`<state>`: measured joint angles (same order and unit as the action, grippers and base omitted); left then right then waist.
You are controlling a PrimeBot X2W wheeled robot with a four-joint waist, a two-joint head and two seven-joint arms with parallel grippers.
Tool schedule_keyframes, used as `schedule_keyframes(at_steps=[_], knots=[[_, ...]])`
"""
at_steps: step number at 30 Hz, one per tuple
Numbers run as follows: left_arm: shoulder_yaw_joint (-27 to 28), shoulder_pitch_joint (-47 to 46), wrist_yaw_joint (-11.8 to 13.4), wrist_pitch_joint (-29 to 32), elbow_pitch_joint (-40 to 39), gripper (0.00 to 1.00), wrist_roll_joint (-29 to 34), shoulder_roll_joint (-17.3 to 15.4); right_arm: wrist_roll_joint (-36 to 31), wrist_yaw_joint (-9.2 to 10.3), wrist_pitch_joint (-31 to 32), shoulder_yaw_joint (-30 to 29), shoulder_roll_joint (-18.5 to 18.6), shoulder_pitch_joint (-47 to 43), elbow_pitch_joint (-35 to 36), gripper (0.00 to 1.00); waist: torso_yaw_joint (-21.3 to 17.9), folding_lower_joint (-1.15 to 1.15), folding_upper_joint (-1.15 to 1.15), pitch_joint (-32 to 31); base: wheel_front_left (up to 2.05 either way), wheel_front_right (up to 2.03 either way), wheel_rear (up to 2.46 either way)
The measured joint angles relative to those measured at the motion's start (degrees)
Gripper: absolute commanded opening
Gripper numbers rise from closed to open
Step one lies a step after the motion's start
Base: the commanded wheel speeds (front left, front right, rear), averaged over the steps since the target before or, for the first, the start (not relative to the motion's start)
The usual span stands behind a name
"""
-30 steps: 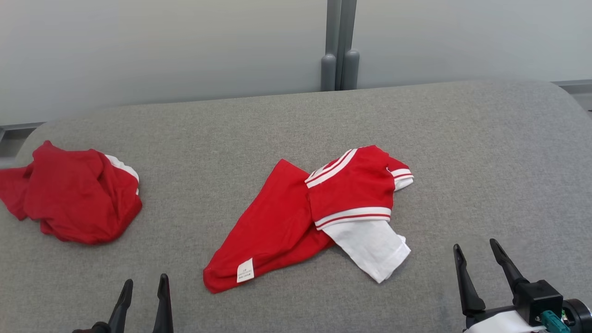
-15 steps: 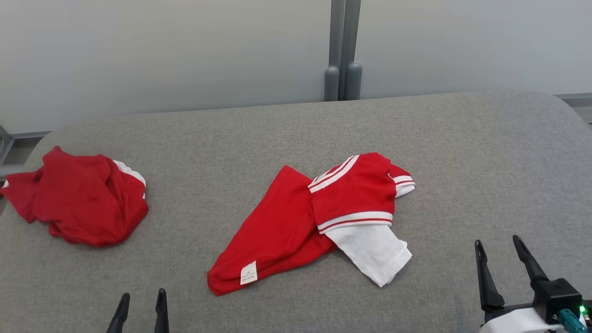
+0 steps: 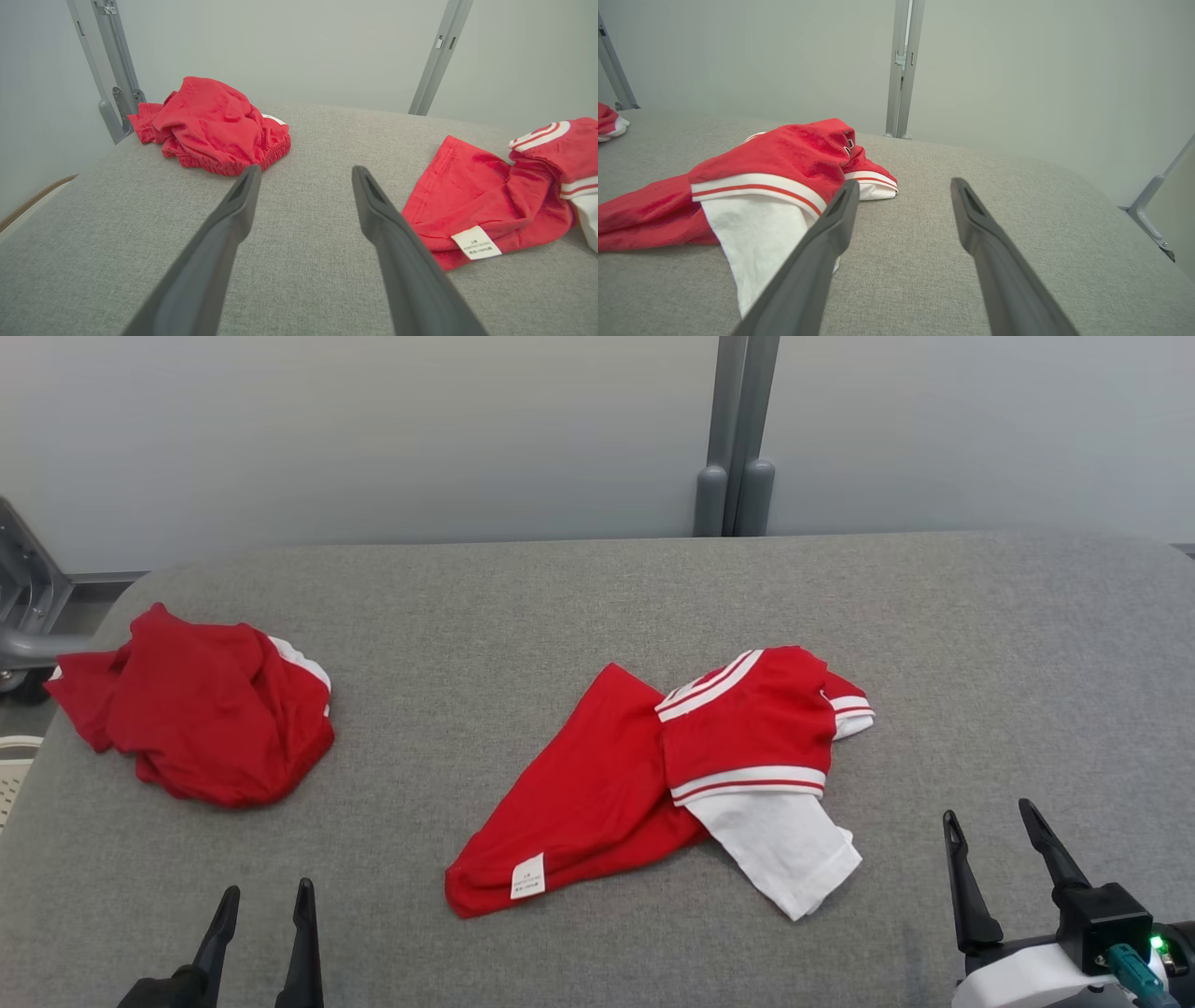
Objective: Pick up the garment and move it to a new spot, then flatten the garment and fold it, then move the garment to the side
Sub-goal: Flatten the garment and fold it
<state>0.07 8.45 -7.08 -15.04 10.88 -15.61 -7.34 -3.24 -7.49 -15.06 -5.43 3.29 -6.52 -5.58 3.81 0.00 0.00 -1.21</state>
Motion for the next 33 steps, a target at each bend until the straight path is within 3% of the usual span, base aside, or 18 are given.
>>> schedule_keyframes(at_steps=[33], knots=[[-4.21,-2.01,-0.33,0.01,3.3,1.0,-1.48,-0.37,0.09,0.0,0.0,2.33,-0.22,0.83,-2.49,1.0,-0.32,0.0,0.0,-1.3,0.0,0.0,0.0]])
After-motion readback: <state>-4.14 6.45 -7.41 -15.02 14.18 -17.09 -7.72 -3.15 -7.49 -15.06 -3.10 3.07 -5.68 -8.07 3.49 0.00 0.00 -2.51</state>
